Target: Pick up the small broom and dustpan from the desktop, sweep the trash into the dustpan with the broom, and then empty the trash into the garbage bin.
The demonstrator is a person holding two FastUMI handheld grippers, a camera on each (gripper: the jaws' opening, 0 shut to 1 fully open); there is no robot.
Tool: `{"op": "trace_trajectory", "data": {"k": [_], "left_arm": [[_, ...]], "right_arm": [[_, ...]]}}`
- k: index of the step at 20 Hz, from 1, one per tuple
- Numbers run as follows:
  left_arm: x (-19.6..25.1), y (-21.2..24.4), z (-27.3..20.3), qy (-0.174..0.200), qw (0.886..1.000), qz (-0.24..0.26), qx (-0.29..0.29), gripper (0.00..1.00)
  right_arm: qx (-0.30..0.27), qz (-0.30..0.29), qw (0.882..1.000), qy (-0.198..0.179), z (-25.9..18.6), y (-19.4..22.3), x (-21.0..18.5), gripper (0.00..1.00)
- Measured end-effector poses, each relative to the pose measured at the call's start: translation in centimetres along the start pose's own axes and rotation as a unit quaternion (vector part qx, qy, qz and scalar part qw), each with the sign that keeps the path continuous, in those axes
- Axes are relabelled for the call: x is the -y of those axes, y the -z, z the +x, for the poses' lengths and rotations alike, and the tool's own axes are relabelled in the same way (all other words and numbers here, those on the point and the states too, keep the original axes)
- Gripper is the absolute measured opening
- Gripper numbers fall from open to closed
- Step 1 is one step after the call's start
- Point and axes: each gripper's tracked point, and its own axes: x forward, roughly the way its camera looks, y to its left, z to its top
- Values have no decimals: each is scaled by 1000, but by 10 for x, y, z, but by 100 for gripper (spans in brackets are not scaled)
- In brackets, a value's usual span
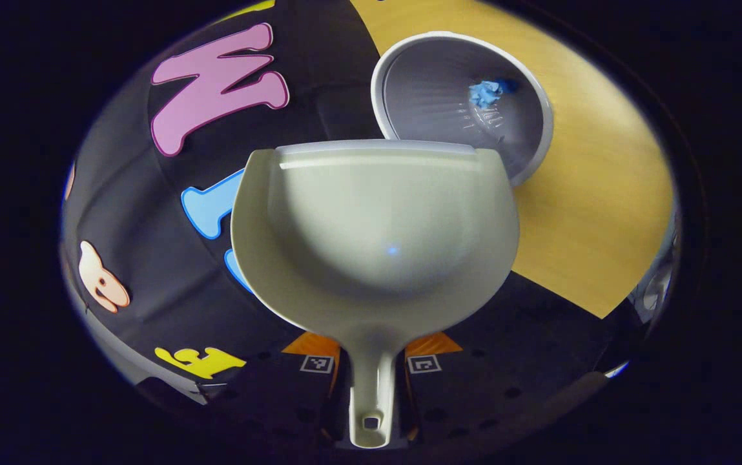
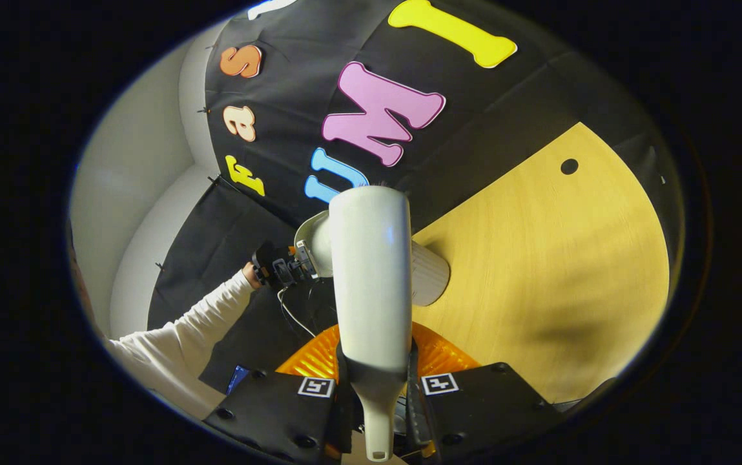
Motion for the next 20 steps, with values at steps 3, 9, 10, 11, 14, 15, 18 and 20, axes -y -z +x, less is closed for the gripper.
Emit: {"op": "trace_trajectory", "data": {"k": [3,9,10,11,14,15,18,20], "left_arm": [[5,-10,4,-7,996,-79,31,24],[1,-65,-37,77,897,-408,151,25],[-3,-75,-45,98,869,-453,174,25],[0,-91,-52,133,839,-491,192,24],[32,-186,-77,297,725,-575,235,23],[49,-219,-84,355,683,-591,240,25],[107,-296,-129,499,583,-609,199,26],[160,-335,-124,548,585,-580,148,25]], "right_arm": [[-6,-4,1000,8,9,2,0,34],[7,-24,1000,9,16,-15,-30,34],[11,-28,999,16,19,-22,-34,34],[15,-33,999,28,23,-28,-36,34],[-3,-28,992,125,45,-39,-9,35],[-15,-22,986,167,50,-36,8,34],[-78,-2,950,302,56,-7,70,35],[-131,35,922,362,66,25,96,35]]}}
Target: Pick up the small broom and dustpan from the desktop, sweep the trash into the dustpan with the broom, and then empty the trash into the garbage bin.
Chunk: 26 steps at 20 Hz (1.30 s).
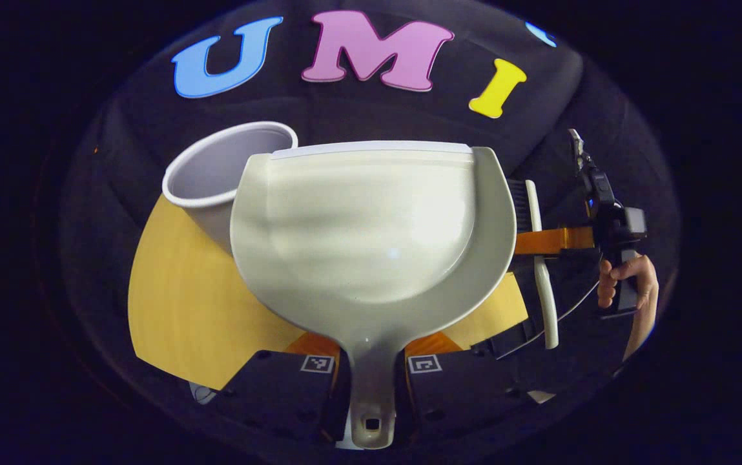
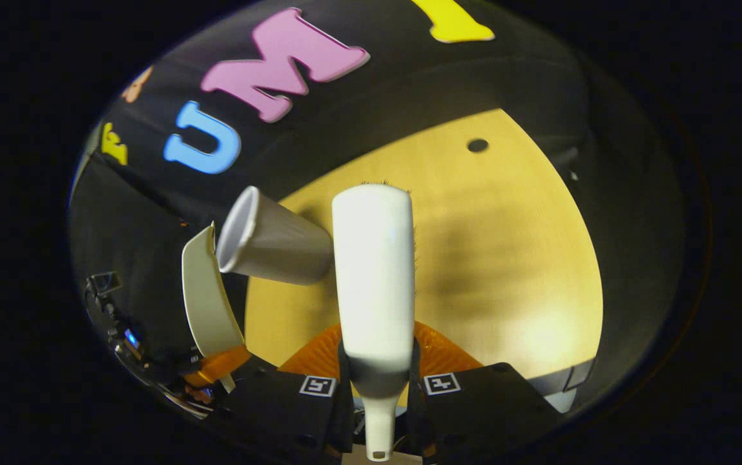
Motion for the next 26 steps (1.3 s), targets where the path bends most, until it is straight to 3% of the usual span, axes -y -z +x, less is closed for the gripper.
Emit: {"op": "trace_trajectory", "data": {"k": [3,5,8,11,20,23,26], "left_arm": [[3,40,66,-10,993,-35,-113,25],[-7,44,83,-17,987,-69,-147,25],[-23,25,95,-73,984,-54,-154,25],[-15,24,97,-81,978,-77,-174,25],[-13,26,101,-96,971,-65,-210,26],[-14,31,100,-97,964,-66,-240,27],[-14,28,98,-99,964,-66,-239,28]], "right_arm": [[-81,-11,995,58,44,29,0,35],[-119,-19,989,91,65,36,0,35],[-152,-20,981,121,84,32,-3,36],[-151,-30,976,152,88,26,8,36],[-185,-33,955,229,94,18,30,35],[-196,-42,950,238,95,19,33,36],[-201,-42,949,239,94,22,30,36]]}}
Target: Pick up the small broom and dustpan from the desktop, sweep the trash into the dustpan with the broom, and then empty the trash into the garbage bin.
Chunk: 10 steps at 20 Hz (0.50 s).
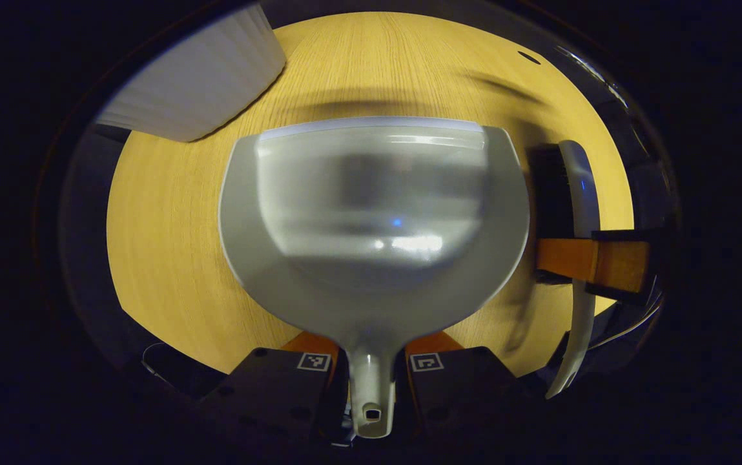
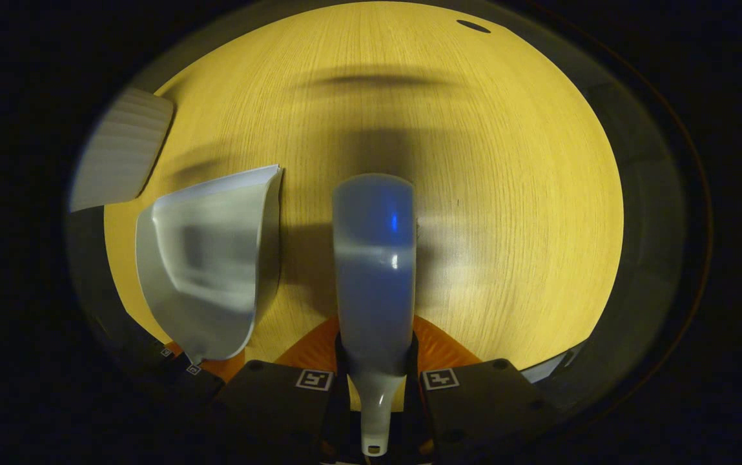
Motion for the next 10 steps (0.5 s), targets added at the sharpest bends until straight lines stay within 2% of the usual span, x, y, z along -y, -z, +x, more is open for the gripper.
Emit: {"op": "trace_trajectory", "data": {"k": [5,7,8,10], "left_arm": [[3,3,1,5,1000,4,-13,30],[12,7,1,26,999,-1,-24,42],[14,10,-1,30,999,-4,-27,59],[15,10,-1,33,999,-8,-22,80]], "right_arm": [[-9,-4,1000,0,3,1,-4,45],[-10,-7,1000,-1,2,3,-4,47],[-10,-9,1000,-1,1,4,-3,49],[-6,-6,1000,0,-1,3,-3,57]]}}
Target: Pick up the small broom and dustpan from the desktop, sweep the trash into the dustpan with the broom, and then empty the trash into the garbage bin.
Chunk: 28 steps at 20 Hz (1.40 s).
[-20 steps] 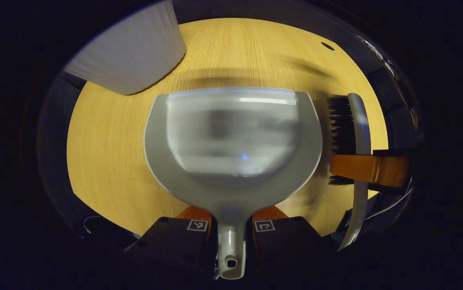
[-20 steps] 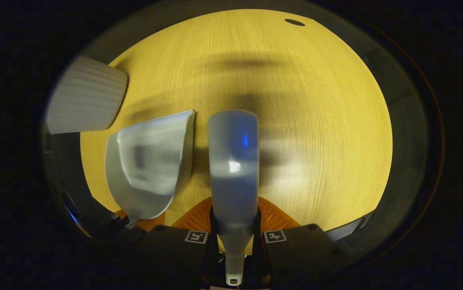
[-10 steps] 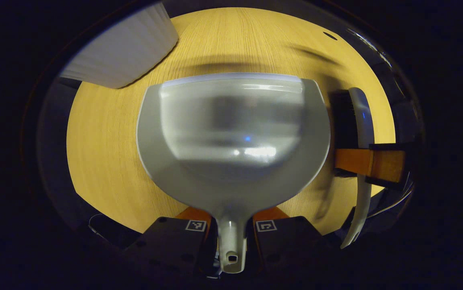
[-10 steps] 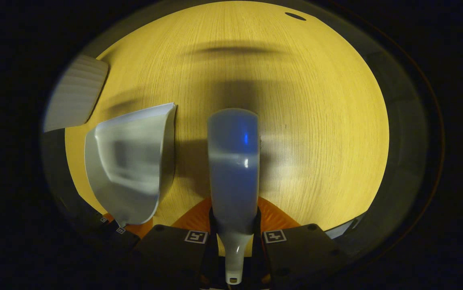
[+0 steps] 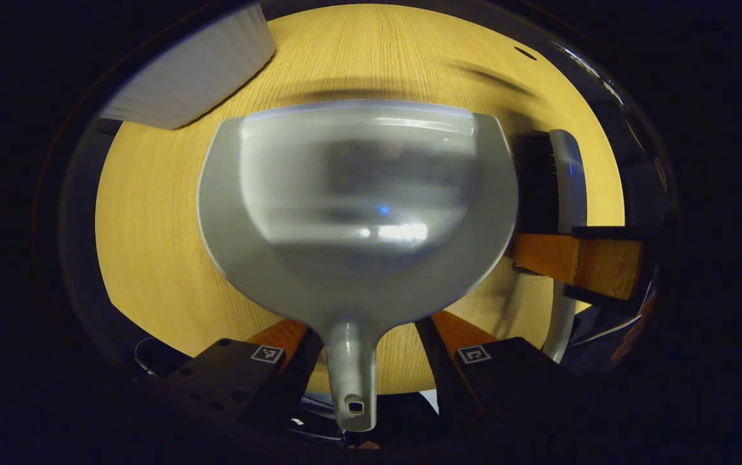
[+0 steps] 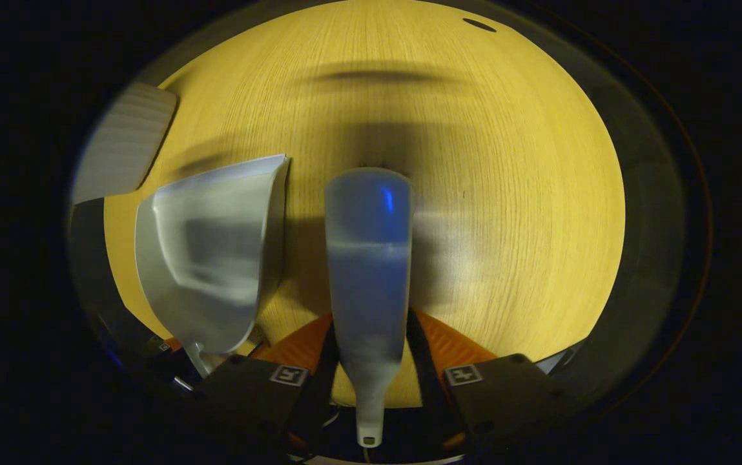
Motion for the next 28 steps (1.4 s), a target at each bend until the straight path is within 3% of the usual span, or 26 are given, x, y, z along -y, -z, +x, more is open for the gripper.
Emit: {"op": "trace_trajectory", "data": {"k": [2,3,4,5,6,11,15,17,20,23,25,28], "left_arm": [[3,2,-3,4,1000,-1,4,84],[3,2,-5,2,1000,0,6,84],[3,3,-6,2,1000,3,13,84],[3,3,-8,3,1000,7,22,84],[5,2,-11,4,999,10,34,84],[14,9,-37,16,990,51,127,84],[10,18,-78,-15,960,94,263,84],[14,24,-88,-21,937,106,333,84],[18,38,-111,-19,893,106,437,84],[19,52,-127,-18,838,98,536,83],[18,51,-127,-23,801,91,592,84],[18,55,-135,-16,731,79,678,83]], "right_arm": [[2,0,1000,-3,-2,2,-1,96],[7,0,1000,-3,-3,2,-1,100],[10,-1,1000,-3,-4,3,-1,100],[12,-2,1000,-4,-8,5,-1,92],[18,-2,1000,-9,-13,5,-3,100],[90,-13,994,-57,-52,14,-13,100],[193,-14,977,-88,-102,38,3,100],[251,-6,964,-89,-131,51,17,99],[350,-7,933,-83,-180,67,34,99],[460,-6,884,-79,-245,82,40,99],[542,3,837,-73,-294,91,45,99],[659,9,751,-52,-371,134,57,98]]}}
